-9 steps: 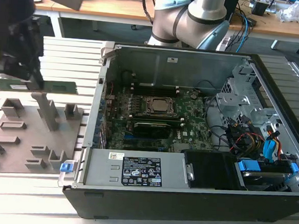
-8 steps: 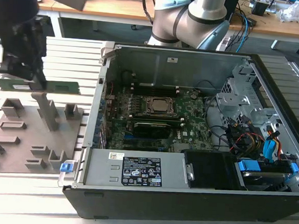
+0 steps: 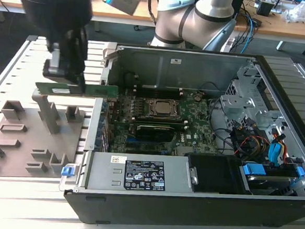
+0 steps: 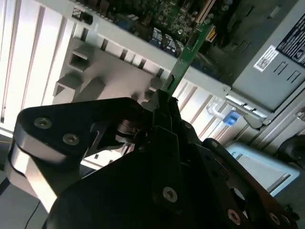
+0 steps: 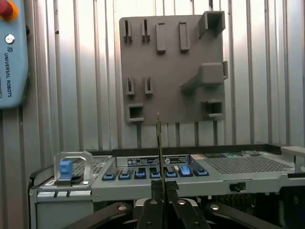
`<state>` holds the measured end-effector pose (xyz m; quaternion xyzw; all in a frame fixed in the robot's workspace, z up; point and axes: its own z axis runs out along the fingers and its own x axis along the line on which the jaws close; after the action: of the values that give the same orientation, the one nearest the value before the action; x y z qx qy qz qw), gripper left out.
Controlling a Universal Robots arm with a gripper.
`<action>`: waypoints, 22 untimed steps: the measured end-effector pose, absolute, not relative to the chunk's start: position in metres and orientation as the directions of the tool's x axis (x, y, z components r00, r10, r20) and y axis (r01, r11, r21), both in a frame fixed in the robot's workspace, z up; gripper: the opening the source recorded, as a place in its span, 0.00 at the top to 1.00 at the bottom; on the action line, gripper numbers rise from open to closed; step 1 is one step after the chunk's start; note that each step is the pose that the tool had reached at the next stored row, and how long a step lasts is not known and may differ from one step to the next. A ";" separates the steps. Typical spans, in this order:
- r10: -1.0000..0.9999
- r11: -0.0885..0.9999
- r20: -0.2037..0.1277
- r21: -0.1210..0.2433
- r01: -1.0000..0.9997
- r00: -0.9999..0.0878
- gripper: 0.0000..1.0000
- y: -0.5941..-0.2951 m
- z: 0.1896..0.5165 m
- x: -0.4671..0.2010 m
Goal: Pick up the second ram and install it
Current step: 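Pick up the second ram and move it above second insertion slot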
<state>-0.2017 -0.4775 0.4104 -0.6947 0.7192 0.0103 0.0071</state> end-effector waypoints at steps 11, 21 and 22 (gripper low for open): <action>-0.999 0.035 -0.024 0.013 -0.999 -0.035 0.86 -0.478 0.410 -0.113; -0.999 0.035 -0.024 0.020 -0.999 -0.035 0.86 -0.478 0.410 -0.056; -0.999 0.035 -0.025 0.020 -0.999 -0.036 0.86 -0.478 0.410 -0.053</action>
<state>-0.0530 -0.4776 0.4101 -0.6943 0.7195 0.0156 0.0020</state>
